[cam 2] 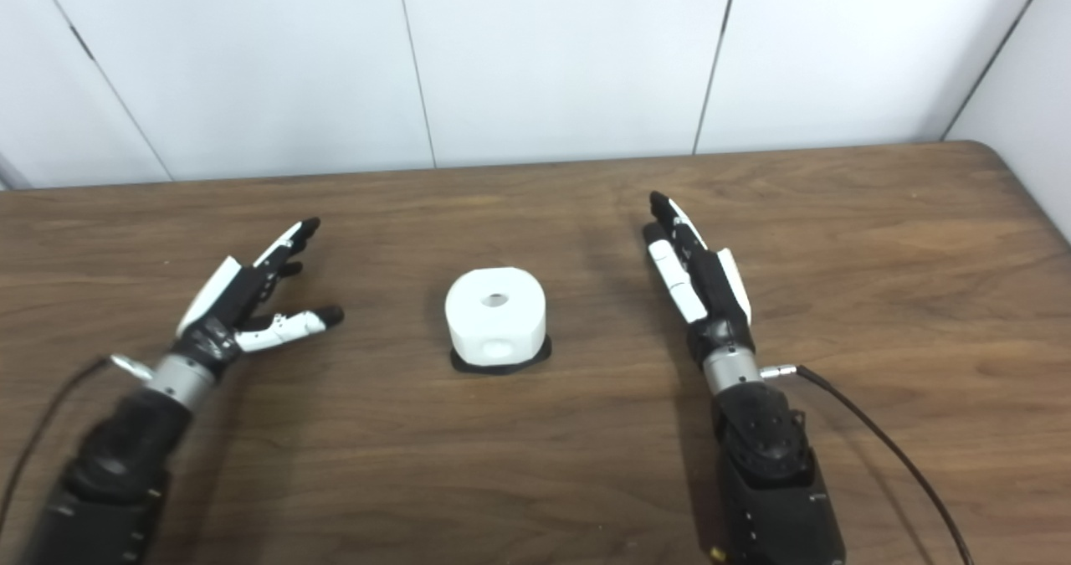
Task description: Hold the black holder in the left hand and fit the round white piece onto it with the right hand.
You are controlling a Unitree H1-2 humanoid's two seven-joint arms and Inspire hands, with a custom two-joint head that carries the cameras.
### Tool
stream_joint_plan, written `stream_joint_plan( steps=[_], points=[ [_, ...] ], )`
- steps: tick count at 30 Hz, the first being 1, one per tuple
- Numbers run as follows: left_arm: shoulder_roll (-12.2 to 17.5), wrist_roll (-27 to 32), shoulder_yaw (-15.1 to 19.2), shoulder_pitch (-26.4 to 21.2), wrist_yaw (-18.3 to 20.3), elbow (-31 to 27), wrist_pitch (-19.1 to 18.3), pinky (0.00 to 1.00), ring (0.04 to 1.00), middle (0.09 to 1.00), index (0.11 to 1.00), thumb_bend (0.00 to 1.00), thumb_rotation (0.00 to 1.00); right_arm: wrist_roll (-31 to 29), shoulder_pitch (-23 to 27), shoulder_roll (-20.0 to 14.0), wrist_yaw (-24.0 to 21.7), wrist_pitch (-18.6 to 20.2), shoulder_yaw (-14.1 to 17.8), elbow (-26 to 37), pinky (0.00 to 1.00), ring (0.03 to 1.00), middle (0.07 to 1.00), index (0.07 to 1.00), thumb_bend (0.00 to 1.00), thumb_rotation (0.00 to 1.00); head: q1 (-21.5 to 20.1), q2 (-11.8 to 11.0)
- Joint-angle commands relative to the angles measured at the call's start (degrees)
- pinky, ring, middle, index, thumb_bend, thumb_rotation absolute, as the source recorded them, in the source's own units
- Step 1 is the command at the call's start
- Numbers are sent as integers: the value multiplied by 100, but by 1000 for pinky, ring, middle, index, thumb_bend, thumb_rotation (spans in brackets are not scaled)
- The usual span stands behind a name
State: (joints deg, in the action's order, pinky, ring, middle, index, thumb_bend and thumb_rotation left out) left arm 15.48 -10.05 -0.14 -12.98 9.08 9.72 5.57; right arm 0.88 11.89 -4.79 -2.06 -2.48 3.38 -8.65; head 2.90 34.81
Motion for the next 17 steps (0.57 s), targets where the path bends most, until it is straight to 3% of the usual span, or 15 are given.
stream_joint_plan(
  steps=[1, 5, 10, 17],
  points=[
    [-164, 163, 138, -45, -305, 116, 213, 957, 1000, 1000, 1000, 883, 903, -64, 52, -7, -35, -350, -24, -95, 999, 998, 970, 991, 497, 994, 17, -38],
    [-623, 1108, 466, 28, -254, 233, 632, 996, 1000, 1000, 1000, 752, 892, -121, -1, -17, -58, -406, -43, -168, 1000, 1000, 981, 999, 488, 1000, 122, -64],
    [-784, 1255, 517, 99, -269, 262, 779, 1000, 1000, 1000, 1000, 770, 936, -241, -49, -21, -70, -645, -5, -269, 989, 1000, 999, 1000, 478, 1000, 175, -156],
    [-852, 1410, 522, 204, -254, 243, 820, 1000, 1000, 1000, 1000, 815, 916, -462, -165, 12, -190, -659, -8, -269, 995, 1000, 1000, 1000, 498, 1000, 142, -219]
  ],
)
